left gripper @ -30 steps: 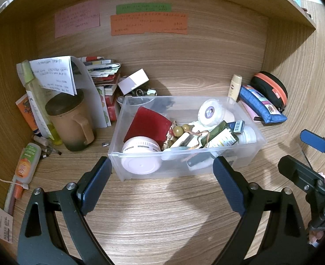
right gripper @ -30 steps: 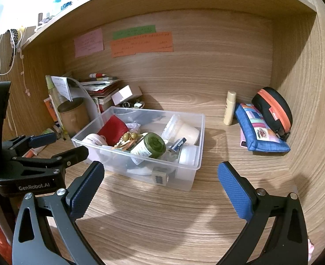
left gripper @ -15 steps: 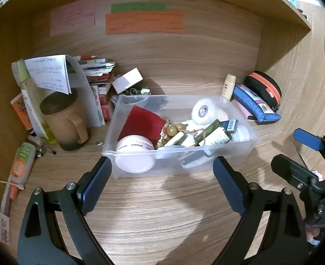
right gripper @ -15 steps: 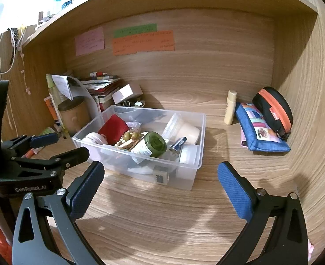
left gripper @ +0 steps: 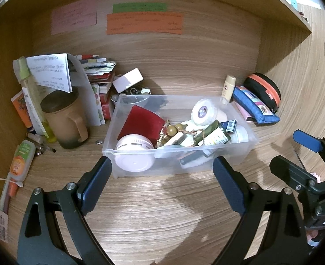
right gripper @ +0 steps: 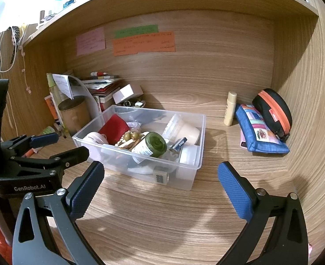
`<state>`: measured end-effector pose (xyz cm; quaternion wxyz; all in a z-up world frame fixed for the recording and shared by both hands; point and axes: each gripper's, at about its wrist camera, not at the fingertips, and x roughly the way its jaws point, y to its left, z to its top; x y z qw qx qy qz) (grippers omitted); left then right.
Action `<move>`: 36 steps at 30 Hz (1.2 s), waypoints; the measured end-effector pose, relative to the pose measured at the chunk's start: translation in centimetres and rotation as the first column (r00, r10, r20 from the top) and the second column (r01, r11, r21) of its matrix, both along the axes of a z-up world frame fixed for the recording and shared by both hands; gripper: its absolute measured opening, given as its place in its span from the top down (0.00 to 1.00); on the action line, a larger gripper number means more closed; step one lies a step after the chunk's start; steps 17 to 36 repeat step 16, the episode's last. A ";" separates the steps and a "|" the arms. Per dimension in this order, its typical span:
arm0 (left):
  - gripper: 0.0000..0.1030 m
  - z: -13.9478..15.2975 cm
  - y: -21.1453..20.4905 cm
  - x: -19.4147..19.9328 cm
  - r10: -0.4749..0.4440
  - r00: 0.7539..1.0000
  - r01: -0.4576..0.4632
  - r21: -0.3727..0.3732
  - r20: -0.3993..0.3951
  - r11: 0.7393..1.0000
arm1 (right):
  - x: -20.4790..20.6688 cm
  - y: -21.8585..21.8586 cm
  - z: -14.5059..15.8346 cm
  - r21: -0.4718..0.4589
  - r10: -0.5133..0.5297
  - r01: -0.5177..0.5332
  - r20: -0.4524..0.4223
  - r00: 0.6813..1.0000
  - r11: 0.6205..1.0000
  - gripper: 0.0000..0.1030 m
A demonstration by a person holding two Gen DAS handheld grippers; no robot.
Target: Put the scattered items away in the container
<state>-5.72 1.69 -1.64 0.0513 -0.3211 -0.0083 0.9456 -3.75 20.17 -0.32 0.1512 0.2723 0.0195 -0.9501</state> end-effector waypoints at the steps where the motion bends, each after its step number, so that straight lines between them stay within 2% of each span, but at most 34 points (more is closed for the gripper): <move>1: 0.09 0.0 0.1 0.1 0.002 1.000 -0.002 0.001 0.002 1.000 | 0.0 0.0 0.0 0.001 0.000 0.000 0.000 1.000 1.000 0.00; 11: 0.09 -0.2 0.5 0.1 -0.038 0.999 0.038 -0.009 0.004 0.999 | -0.1 0.0 -0.2 0.005 0.008 -0.008 0.003 1.000 1.000 0.00; 36: 0.09 -0.1 0.7 0.1 -0.042 0.999 0.042 -0.012 0.006 0.999 | -0.2 -0.1 -0.2 0.003 0.011 -0.011 0.004 1.000 1.000 0.00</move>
